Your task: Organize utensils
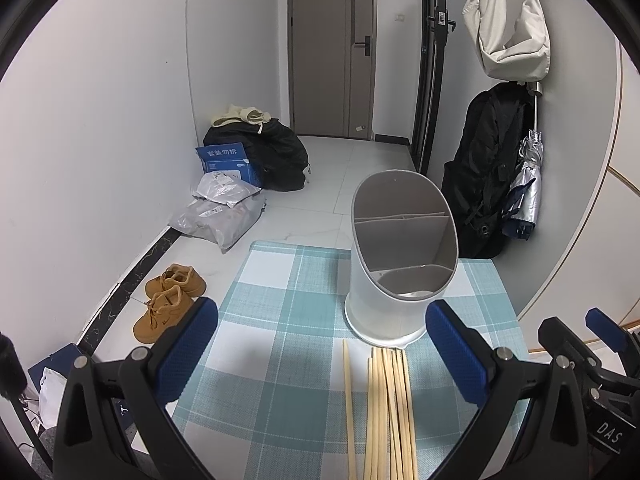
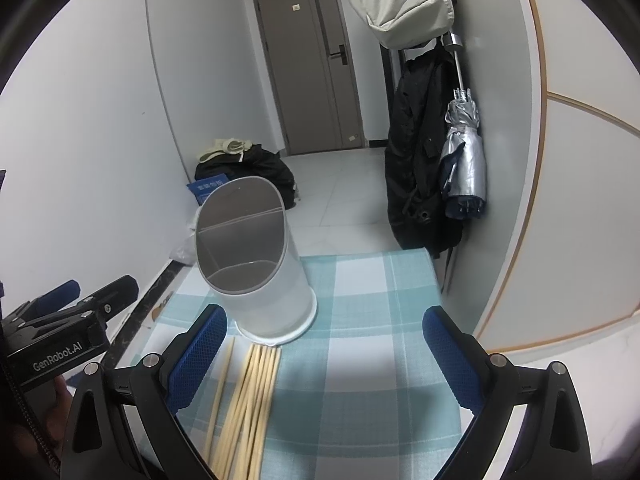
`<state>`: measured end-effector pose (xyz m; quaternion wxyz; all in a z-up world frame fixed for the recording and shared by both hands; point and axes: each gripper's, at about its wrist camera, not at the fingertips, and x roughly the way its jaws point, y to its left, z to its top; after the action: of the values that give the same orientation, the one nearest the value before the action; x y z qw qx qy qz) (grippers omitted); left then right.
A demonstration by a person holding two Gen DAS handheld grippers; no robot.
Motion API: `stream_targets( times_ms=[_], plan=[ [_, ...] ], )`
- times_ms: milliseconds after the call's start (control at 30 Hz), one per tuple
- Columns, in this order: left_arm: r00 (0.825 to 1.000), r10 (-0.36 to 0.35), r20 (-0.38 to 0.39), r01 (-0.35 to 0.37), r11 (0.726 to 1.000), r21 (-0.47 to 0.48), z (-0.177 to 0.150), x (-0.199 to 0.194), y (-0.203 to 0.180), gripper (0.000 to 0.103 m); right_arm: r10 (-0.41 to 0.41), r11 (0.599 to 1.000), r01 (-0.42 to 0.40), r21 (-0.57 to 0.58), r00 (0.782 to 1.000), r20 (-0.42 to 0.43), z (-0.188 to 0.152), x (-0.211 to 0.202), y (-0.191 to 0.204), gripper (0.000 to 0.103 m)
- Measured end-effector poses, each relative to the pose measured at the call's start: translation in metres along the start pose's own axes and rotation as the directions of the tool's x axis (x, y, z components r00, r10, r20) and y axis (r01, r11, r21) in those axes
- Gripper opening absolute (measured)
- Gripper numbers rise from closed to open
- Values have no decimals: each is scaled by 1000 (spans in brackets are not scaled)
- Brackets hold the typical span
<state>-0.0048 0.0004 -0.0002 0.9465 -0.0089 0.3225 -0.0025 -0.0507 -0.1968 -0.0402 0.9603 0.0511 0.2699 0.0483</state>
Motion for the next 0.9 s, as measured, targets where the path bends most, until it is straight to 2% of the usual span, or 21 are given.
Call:
stream_targets(
  times_ms=[900],
  plan=[
    [1000, 11, -19, -11, 1000, 2, -1, 4, 2, 102, -8, 1000, 8, -7, 1000, -1, -4, 2, 3, 99]
  ],
)
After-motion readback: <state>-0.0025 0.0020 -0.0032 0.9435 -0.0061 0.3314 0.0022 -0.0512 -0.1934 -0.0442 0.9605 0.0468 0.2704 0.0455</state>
